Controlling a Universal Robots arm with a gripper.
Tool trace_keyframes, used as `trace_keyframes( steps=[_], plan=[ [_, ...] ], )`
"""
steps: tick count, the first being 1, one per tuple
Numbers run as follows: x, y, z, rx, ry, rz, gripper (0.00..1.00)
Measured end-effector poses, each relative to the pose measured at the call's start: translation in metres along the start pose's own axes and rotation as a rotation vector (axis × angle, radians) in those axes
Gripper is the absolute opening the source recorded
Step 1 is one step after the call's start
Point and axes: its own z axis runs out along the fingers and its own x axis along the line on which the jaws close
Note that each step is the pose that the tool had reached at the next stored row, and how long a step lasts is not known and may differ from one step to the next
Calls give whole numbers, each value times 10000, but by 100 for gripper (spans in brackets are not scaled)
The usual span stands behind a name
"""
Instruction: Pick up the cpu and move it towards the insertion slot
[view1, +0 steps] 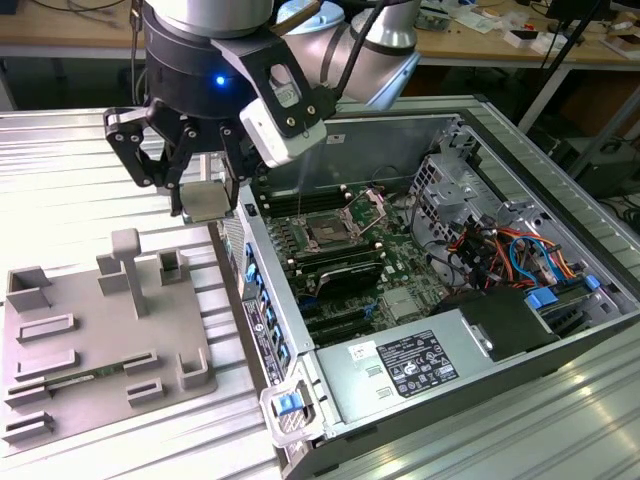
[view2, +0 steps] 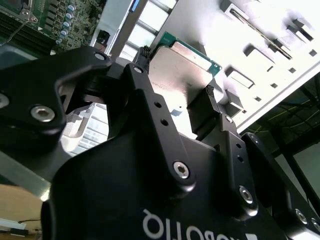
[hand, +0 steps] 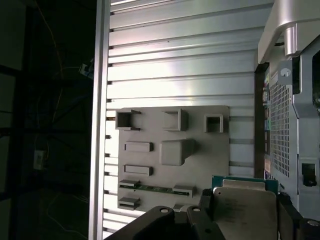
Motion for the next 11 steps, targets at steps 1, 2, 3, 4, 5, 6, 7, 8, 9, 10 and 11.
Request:
trace_keyframes(
  steps=[1,2,3,4,5,6,7,8,9,10,11],
  plan=[
    [-20,0,0,0,0,-1,55],
    [-43,-1,-1,1,0,0,55],
    [-52,-1,-1,0,1,0,55],
    [-61,-2,-2,0,1,-1,55],
    [-76,-2,-2,1,1,0,55],
    [-85,-2,-2,0,0,0,55],
    [-95,-2,-2,0,0,0,55],
    [-107,-2,-3,0,0,0,55],
    [-116,-3,-3,0,0,1,55],
    [-131,-3,-3,0,0,0,55],
    [-151,-4,-4,1,0,0,55]
  ],
)
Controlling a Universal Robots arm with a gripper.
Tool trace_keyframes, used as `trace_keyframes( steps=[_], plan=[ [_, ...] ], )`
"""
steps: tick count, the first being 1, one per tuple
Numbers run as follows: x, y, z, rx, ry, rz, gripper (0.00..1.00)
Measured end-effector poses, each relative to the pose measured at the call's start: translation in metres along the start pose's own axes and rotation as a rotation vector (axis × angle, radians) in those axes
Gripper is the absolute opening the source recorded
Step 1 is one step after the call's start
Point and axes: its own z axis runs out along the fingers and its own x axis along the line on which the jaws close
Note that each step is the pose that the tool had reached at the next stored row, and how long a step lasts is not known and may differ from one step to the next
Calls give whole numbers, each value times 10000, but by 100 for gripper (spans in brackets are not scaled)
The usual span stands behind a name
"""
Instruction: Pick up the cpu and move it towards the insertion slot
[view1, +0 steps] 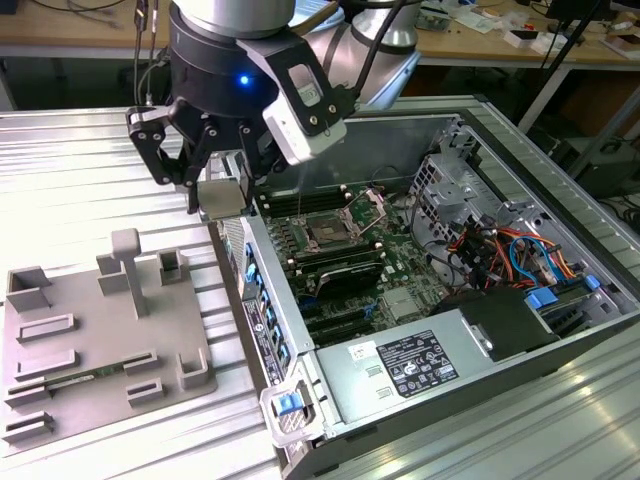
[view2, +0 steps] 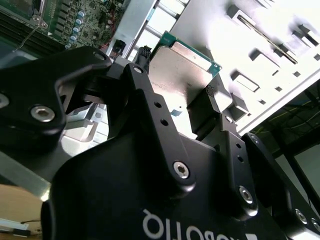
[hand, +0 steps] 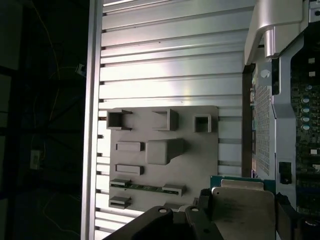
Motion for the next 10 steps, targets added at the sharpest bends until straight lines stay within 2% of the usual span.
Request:
trace_keyframes(
  steps=[10],
  plan=[
    [-113,-3,-3,0,0,0,55]
  ],
)
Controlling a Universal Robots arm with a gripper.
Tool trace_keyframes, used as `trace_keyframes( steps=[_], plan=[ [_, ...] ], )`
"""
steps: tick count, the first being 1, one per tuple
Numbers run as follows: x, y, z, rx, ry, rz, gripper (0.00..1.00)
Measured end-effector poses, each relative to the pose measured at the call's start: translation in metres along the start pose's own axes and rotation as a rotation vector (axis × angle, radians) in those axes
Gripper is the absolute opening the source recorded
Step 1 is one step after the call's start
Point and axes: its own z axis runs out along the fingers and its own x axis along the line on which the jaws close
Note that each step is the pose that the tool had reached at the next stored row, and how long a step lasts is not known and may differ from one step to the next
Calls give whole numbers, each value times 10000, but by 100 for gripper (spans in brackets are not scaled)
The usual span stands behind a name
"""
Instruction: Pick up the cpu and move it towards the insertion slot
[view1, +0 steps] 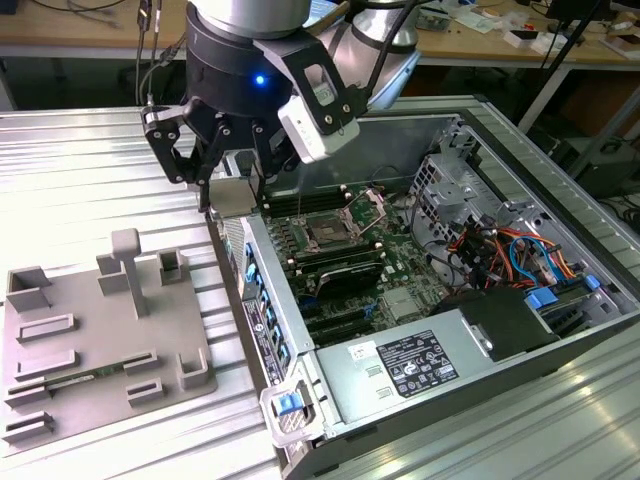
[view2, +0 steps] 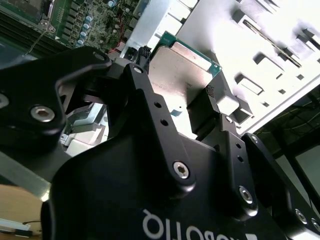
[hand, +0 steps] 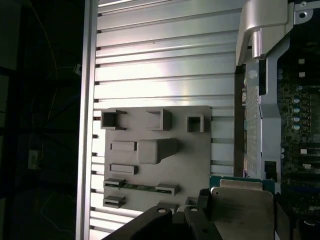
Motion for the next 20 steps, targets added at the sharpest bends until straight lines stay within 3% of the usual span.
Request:
trace_keyframes(
  steps=[4,20],
  plan=[
    [-75,-2,-2,0,0,1,55],
    [-253,-6,-6,0,0,1,55]
  ],
)
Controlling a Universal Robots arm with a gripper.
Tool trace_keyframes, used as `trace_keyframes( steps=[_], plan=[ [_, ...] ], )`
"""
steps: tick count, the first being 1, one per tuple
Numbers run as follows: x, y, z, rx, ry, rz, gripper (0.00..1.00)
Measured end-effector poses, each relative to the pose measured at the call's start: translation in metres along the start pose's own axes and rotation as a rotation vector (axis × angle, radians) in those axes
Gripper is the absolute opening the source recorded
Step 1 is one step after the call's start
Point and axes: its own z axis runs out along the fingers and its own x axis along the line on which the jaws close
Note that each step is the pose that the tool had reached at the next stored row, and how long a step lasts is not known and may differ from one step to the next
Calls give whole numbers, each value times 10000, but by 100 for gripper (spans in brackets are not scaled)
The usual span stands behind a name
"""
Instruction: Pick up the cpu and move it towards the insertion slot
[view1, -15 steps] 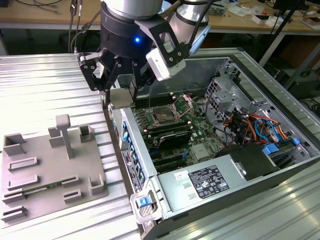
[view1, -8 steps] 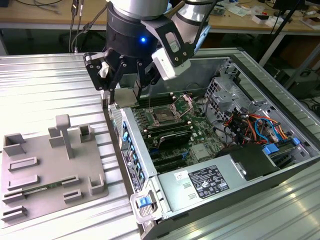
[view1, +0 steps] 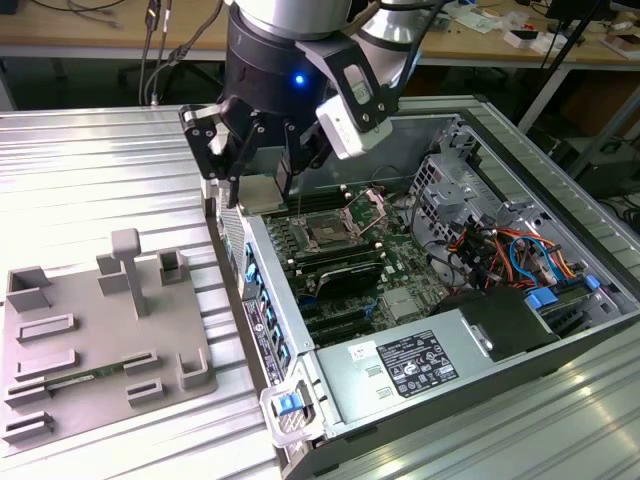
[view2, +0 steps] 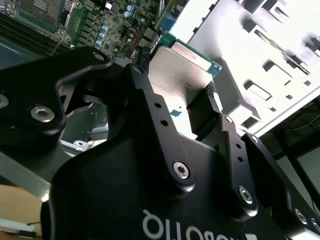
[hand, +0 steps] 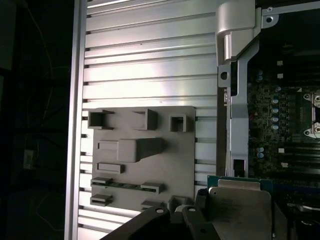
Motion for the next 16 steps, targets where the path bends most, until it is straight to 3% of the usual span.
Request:
trace_keyframes(
  steps=[16],
  plan=[
    [-144,-4,-3,0,0,-1,55]
  ],
)
